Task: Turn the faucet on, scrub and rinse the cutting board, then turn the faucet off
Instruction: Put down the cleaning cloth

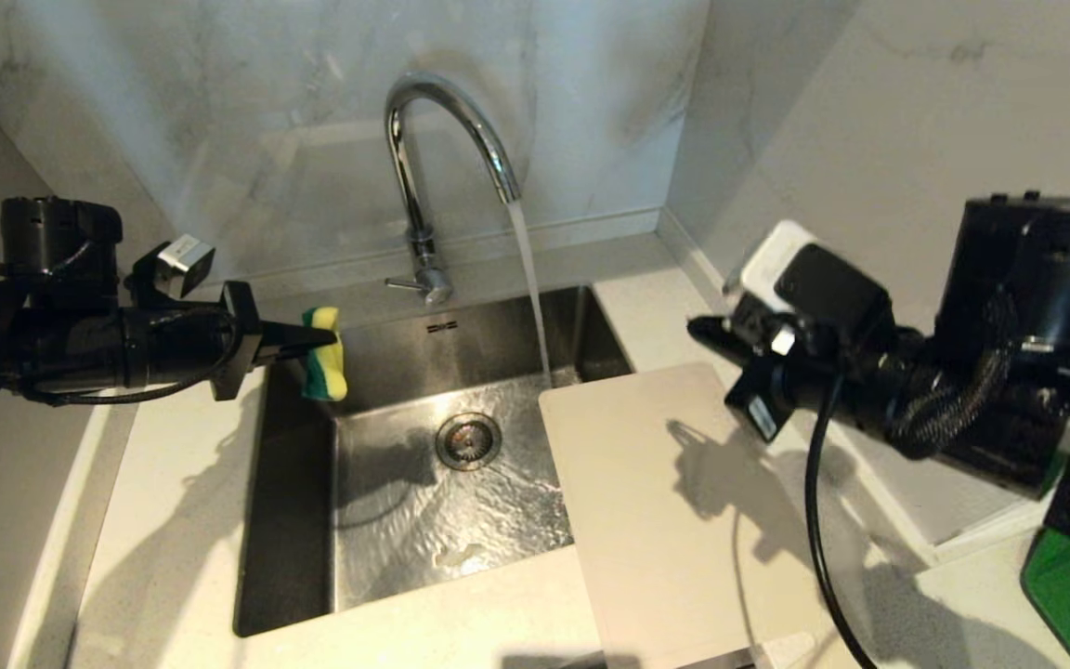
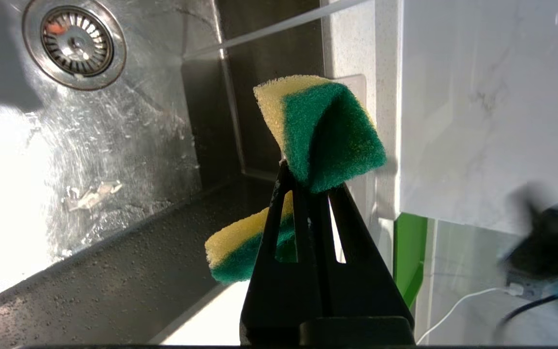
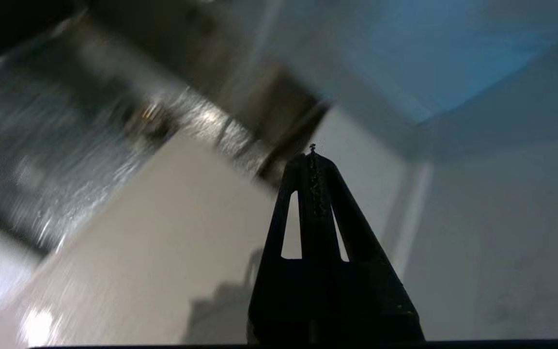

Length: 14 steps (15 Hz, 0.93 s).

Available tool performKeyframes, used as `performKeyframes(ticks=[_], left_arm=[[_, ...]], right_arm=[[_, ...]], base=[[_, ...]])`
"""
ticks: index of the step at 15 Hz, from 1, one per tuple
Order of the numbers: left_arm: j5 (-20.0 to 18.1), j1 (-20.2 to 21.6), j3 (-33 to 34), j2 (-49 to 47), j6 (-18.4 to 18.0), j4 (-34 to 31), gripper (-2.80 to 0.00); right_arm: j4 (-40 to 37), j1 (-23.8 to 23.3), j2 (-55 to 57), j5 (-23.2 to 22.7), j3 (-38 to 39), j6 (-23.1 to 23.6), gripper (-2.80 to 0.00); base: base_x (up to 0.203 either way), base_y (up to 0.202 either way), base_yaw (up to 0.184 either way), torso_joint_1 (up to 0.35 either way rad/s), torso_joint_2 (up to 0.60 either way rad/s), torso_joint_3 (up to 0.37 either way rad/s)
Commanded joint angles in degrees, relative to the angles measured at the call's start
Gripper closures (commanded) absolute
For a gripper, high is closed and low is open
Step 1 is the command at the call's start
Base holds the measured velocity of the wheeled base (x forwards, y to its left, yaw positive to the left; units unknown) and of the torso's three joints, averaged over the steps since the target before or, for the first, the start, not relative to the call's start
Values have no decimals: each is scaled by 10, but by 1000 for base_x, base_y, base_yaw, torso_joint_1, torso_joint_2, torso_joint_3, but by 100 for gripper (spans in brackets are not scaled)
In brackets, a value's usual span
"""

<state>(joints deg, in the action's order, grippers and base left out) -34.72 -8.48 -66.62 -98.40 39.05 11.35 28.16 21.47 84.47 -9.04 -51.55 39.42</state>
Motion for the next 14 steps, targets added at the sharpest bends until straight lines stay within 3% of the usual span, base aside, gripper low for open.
performKeyframes(ticks=[1,4,8,11,14], left_arm=[[-2,0,1,2,2,1,0],[-2,0,1,4,3,1,0],[-2,-1,2,4,3,1,0],[-2,-11,6,3,2,1,0],[-2,-14,9,3,2,1,0]], right_arm=[[4,0,45,38,-127,-61,0],[-35,-2,78,140,-289,-152,0],[-223,-8,46,253,-436,-210,0],[-307,-7,-23,282,-451,-232,0],[-329,5,-101,284,-420,-262,0]], base=[[0,0,0,0,0,0],[0,0,0,0,0,0],[0,0,0,0,0,0],[0,0,0,0,0,0],[0,0,0,0,0,0]])
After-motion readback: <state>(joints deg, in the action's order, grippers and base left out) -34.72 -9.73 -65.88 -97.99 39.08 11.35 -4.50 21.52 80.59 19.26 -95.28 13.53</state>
